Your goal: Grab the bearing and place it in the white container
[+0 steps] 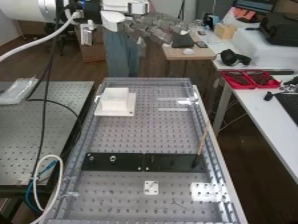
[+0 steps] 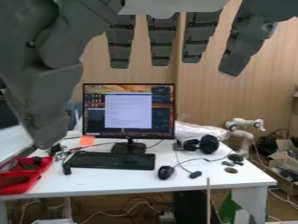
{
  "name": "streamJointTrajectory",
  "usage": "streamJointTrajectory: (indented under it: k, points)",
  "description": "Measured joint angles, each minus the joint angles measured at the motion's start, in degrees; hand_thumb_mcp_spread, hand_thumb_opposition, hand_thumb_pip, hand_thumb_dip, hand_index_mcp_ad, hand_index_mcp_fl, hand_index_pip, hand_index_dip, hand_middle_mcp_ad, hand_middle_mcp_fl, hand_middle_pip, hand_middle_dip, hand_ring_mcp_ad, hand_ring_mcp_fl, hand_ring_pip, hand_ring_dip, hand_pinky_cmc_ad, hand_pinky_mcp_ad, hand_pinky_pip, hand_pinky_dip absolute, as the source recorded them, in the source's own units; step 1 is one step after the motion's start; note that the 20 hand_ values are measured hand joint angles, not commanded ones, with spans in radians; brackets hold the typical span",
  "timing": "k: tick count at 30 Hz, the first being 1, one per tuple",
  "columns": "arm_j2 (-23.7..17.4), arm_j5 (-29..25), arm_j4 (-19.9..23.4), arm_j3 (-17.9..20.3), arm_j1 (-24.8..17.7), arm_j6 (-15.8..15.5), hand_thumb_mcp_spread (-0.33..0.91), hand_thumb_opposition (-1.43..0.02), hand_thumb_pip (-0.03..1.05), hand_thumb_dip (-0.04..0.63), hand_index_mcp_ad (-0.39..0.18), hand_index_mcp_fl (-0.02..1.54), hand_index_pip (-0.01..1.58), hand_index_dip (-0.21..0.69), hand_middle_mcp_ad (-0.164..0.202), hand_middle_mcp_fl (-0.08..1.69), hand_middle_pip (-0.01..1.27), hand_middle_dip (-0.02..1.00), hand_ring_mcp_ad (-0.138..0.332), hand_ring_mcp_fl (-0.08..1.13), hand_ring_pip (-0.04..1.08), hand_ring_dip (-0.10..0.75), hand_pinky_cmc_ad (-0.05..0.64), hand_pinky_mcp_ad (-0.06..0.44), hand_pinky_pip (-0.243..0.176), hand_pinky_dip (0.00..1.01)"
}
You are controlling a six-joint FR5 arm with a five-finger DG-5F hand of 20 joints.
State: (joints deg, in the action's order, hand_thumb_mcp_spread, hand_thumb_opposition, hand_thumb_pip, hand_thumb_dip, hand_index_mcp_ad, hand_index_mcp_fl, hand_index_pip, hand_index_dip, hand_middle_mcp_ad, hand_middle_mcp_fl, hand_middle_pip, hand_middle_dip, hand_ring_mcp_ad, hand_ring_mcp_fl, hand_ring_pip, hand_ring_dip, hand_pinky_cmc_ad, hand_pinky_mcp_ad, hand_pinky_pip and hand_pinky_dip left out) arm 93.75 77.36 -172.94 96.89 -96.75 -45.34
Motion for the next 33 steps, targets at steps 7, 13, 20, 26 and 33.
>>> streamJointTrajectory:
  k: [7,13,20,26,33]
  points:
    - [-0.3,3.4,-0.8,-0.8,1.8,-0.6,0.28,-0.73,0.5,0.204,-0.176,0.12,0.12,0.152,0.058,0.01,0.14,0.19,0.115,0.01,0.09,0.08,0.393,0.291,-0.096,0.31]
    - [-0.2,6.7,-2.4,-2.3,4.0,-0.4,0.28,-0.73,0.48,0.204,-0.166,0.11,0.12,0.152,0.063,0.01,0.14,0.19,0.115,0.01,0.09,0.08,0.393,0.291,-0.096,0.31]
    - [1.8,10.8,-6.1,-5.3,6.5,-0.2,0.28,-0.73,0.45,0.188,-0.169,0.09,0.11,0.154,0.059,0.01,0.14,0.19,0.122,0.01,0.1,0.08,0.393,0.291,-0.096,0.31]
    - [2.6,13.2,-6.1,-5.5,8.0,0.4,0.28,-0.73,0.43,0.185,-0.164,0.09,0.11,0.161,0.063,0.05,0.14,0.19,0.124,0.01,0.09,0.08,0.393,0.297,-0.093,0.31]
    - [2.6,14.2,-4.9,-4.9,8.5,0.5,0.29,-0.72,0.42,0.176,-0.164,0.09,0.11,0.173,0.063,0.05,0.14,0.19,0.12,0.01,0.1,0.08,0.393,0.297,-0.093,0.31]
